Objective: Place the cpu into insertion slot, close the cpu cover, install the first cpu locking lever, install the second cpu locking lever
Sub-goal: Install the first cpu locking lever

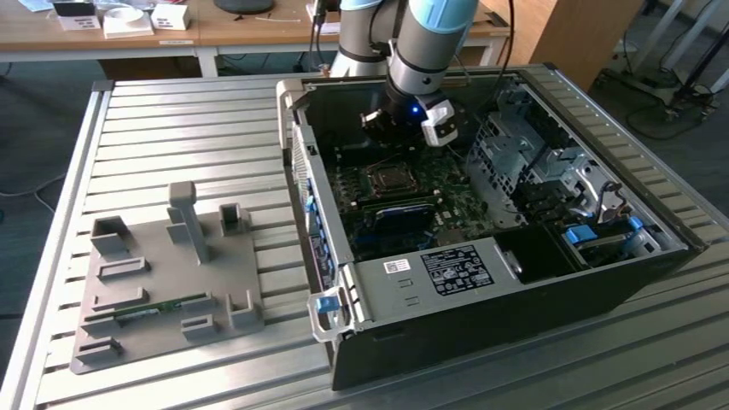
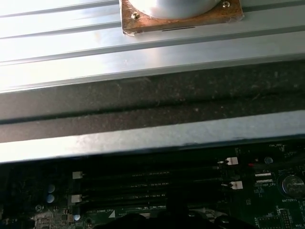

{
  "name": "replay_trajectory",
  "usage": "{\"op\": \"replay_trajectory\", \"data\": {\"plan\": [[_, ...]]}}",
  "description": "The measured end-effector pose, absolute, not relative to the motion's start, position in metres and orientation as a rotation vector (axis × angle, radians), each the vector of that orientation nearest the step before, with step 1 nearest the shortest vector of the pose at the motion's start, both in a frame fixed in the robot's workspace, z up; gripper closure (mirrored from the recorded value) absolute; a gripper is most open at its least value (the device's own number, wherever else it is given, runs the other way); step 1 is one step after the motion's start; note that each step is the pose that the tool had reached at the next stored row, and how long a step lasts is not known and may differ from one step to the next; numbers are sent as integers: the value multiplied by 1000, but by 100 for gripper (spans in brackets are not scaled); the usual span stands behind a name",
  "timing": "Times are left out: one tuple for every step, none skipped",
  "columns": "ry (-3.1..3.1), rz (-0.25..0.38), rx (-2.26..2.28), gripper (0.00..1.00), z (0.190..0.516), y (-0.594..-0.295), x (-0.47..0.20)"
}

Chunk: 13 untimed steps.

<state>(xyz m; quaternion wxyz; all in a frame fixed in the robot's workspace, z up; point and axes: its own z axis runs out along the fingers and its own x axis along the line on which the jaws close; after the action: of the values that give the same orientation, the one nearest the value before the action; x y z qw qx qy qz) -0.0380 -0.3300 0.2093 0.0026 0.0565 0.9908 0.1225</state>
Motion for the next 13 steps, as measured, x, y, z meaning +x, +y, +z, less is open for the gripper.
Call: {"op": "replay_trajectory", "data": {"plan": [[3108, 384, 178, 89, 209, -330, -38], [3108, 384, 178, 89, 208, -330, -38], [3108, 384, 178, 89, 208, -330, -38], [3108, 384, 179, 89, 207, -330, -38], [3108, 384, 179, 89, 207, -330, -38], [3108, 384, 179, 89, 206, -330, -37], [3107, 384, 180, 89, 205, -330, -37], [3107, 384, 180, 89, 205, -330, -37], [3107, 384, 180, 89, 204, -330, -37], [3107, 384, 181, 89, 203, -330, -37], [3107, 384, 181, 89, 202, -330, -37], [3107, 384, 181, 89, 202, -330, -37], [3107, 384, 182, 89, 201, -330, -37]]}}
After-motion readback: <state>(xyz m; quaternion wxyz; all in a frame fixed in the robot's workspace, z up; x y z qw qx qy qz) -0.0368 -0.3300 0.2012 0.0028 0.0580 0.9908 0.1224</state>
